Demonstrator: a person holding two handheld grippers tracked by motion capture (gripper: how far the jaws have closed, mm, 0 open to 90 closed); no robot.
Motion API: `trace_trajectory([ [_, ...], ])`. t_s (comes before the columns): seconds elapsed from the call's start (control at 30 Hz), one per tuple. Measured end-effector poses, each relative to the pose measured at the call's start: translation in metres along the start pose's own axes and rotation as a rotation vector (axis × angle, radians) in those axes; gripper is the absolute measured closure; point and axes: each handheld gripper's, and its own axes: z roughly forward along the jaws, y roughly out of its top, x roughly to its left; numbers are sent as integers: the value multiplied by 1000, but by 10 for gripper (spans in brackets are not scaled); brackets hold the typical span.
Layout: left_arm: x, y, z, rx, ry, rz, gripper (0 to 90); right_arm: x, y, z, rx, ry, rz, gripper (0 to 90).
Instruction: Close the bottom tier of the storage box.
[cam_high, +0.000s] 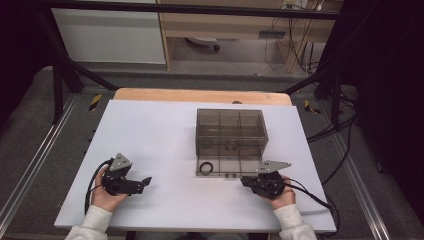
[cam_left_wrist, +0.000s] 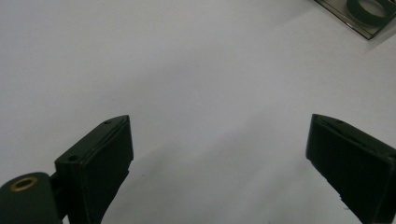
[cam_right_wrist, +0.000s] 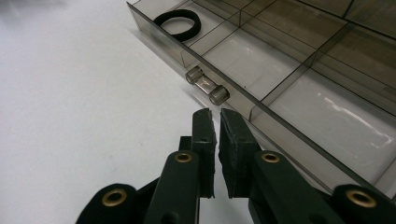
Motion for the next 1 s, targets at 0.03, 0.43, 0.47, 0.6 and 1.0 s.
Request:
trace_trajectory([
  [0.03, 0, 0, 0, -1, 0, -1, 73, 0, 0, 0, 1, 0, 1, 860],
  [0.43, 0, 0, 0, 0, 1, -1, 73, -1, 0, 3, 3, -1, 4, 900],
  [0.47, 0, 0, 0, 0, 2, 0, 73, -1, 0, 3, 4, -5, 7, 900],
  [0.6, 0, 0, 0, 1, 1, 0, 73, -1, 0, 5, 3, -16, 7, 900],
  [1.0, 0, 0, 1, 1, 1, 0, 73, -2, -1, 10, -2, -26, 3, 900],
])
